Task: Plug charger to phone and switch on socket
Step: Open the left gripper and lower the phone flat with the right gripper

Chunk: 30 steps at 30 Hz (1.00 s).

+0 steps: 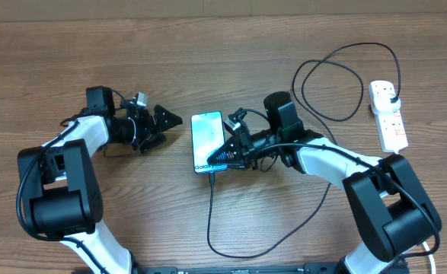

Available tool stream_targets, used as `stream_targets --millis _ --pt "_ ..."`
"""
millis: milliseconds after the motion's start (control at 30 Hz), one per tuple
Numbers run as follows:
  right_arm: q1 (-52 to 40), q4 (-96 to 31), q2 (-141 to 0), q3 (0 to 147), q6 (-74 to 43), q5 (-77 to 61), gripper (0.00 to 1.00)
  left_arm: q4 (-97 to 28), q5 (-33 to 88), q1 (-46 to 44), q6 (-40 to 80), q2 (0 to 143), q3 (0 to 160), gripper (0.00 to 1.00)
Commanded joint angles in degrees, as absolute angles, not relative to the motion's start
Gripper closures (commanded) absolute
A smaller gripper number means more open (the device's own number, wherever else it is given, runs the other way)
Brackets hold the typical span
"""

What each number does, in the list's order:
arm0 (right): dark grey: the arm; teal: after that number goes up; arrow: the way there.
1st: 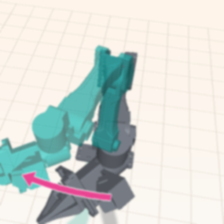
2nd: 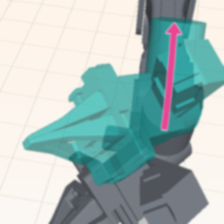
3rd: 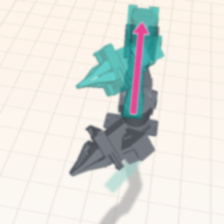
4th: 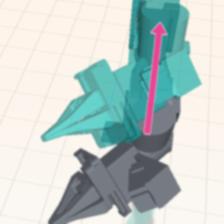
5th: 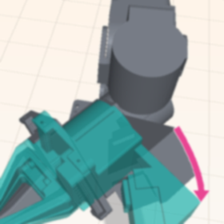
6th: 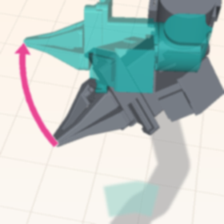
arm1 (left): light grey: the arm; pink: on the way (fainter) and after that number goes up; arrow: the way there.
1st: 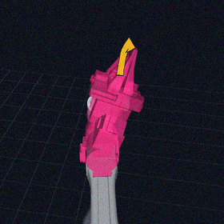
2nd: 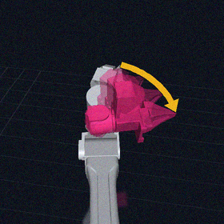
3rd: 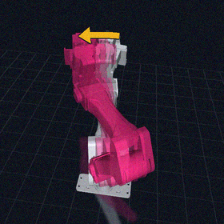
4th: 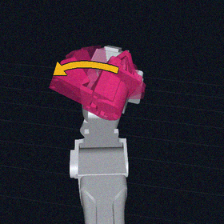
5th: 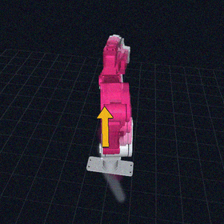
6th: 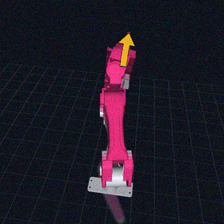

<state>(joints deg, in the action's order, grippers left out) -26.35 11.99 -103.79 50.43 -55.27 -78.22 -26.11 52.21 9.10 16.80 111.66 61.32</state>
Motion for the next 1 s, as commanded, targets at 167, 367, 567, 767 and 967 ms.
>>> stream_targets --millis 167,367,567,767,967 --pt "-26.5 9.91 -103.31 50.68 -42.87 -74.5 0.96 -26.09 50.37 8.97 17.39 111.31 61.76 0.0" --pt "-26.5 -0.54 -103.31 50.68 -36.4 -60.73 0.96 -26.09 44.84 8.97 17.37 111.31 61.76 0.0" --pt "-26.5 -11.81 -103.31 50.68 -32.47 -41.34 0.96 -26.09 23.14 8.97 17.37 111.31 61.76 0.0" --pt "-26.5 -14.85 -103.31 50.68 -32.49 -28.45 0.95 -26.09 7.44 8.97 17.39 111.31 61.76 0.0" --pt "-26.5 -14.61 -103.31 50.68 -32.47 -26.55 0.9 -26.09 5.37 8.97 17.37 111.31 61.76 0.0"
